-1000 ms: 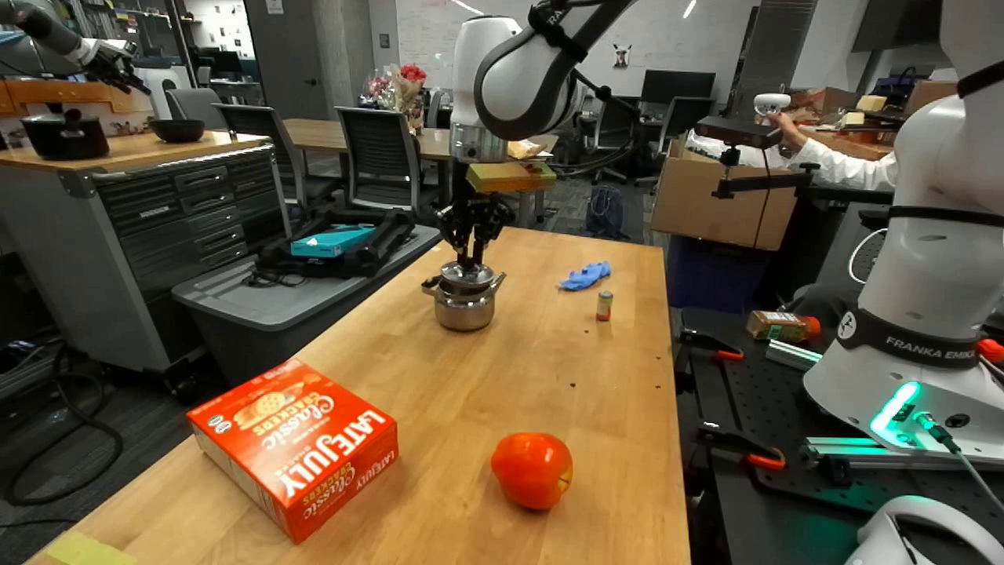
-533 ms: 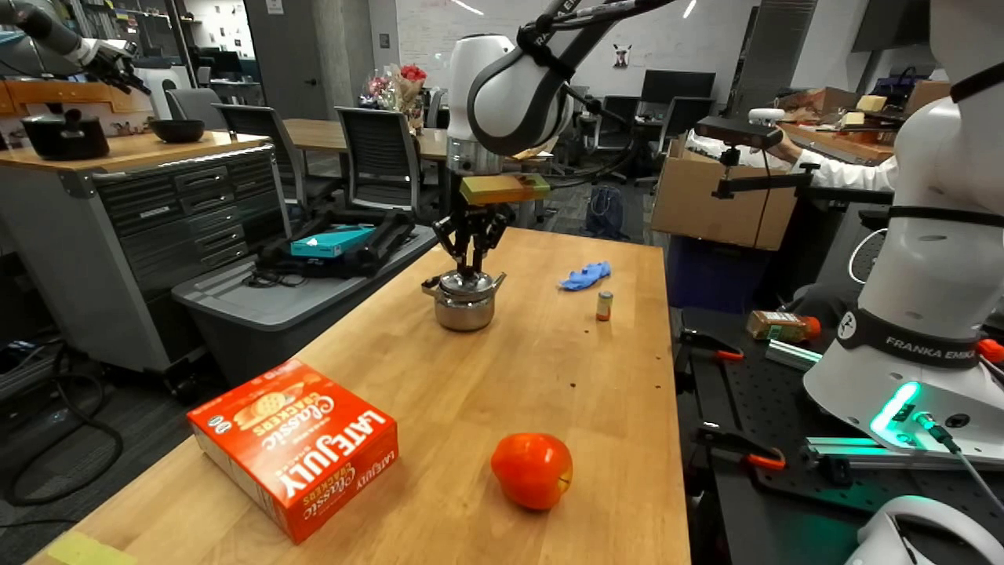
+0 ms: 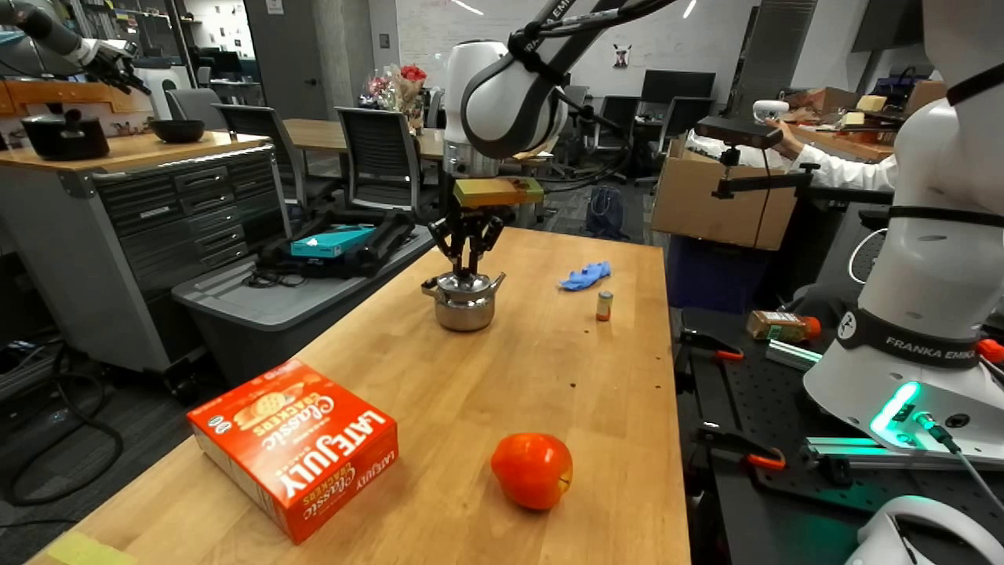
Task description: Put the silver lid on top of the kettle
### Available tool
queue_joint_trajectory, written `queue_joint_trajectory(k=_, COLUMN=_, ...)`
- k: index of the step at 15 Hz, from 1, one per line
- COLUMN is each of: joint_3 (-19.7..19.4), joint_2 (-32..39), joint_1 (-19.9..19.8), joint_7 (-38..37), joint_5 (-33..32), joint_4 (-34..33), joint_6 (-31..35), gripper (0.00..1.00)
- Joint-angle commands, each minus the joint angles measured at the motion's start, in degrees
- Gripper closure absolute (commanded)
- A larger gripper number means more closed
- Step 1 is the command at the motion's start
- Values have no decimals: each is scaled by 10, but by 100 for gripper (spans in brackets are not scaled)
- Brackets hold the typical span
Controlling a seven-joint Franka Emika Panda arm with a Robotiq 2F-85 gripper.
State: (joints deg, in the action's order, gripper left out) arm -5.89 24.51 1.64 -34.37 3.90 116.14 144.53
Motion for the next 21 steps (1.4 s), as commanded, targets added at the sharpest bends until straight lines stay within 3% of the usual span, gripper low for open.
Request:
queue_joint_trajectory(k=1, joint_3=-5, joint_2=10, joint_1=4, joint_7=-7, joint_5=14, joint_4=-22, joint_6=-2, gripper=89)
queue_joint_trajectory(k=17, joint_3=-31, joint_2=21, joint_1=18, joint_7=-13, joint_5=-26, joint_4=-12, joint_6=-1, gripper=89)
queue_joint_trajectory(k=18, joint_3=-29, joint_2=18, joint_1=19, joint_7=-11, joint_5=-28, joint_4=-8, joint_6=0, gripper=77)
queue_joint_trajectory(k=19, joint_3=-26, joint_2=14, joint_1=19, joint_7=-7, joint_5=-28, joint_4=-5, joint_6=-2, gripper=46)
queue_joint_trajectory(k=21, joint_3=-19, joint_2=-2, joint_1=20, joint_7=2, joint_5=-24, joint_4=6, joint_6=1, gripper=39)
